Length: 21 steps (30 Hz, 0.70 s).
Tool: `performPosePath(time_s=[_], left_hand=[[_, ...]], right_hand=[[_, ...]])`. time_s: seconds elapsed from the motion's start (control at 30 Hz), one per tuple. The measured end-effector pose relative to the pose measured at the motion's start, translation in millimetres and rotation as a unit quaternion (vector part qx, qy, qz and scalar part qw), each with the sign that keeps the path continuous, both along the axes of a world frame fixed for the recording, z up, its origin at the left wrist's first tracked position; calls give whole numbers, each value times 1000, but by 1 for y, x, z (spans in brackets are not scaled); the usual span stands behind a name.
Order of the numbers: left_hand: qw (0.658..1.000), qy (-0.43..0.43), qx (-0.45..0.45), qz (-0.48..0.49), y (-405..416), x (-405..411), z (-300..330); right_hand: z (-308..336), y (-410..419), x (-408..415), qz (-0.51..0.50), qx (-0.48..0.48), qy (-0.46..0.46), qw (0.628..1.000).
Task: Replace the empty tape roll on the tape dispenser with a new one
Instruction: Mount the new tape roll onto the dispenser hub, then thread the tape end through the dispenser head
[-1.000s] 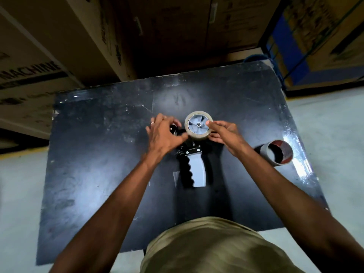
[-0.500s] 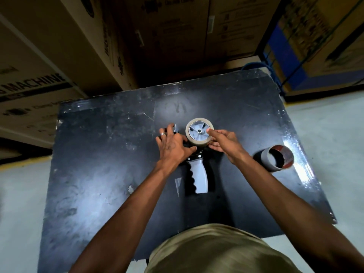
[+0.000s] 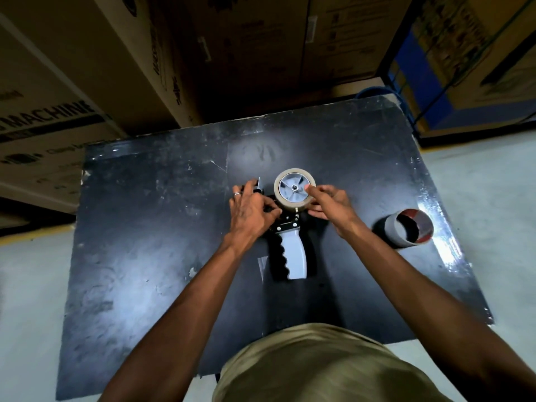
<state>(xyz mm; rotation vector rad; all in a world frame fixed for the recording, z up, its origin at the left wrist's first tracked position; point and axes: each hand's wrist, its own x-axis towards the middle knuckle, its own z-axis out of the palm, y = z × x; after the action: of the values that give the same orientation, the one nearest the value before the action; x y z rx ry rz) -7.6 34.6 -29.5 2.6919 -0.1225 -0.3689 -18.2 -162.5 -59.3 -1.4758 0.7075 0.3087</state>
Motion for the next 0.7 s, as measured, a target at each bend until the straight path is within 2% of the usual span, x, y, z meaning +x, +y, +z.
performPosePath(time_s=[0.07, 0.17, 0.3, 0.37, 0.47, 0.6, 0.7], left_hand=[[1000, -3, -6, -6, 3, 2, -1], [1000, -20, -10, -14, 7, 4, -4], [998, -31, -25, -39, 15, 6, -9], [998, -33, -38, -45, 18, 5, -10], [996, -42, -61, -48, 20, 4, -12], [995, -59, -72, -45, 22, 2, -14], [993, -71, -77, -48, 22, 1, -17]], right_hand=[[-2, 1, 1, 33, -131, -28, 990], [9, 5, -4, 140, -320, -103, 931], [39, 26, -18, 164, -442, -239, 849], [42, 41, -35, 147, -453, -286, 831], [31, 57, -68, 120, -405, -260, 868], [0, 63, -95, 90, -298, -106, 944], [-11, 60, -98, 72, -188, -14, 980]])
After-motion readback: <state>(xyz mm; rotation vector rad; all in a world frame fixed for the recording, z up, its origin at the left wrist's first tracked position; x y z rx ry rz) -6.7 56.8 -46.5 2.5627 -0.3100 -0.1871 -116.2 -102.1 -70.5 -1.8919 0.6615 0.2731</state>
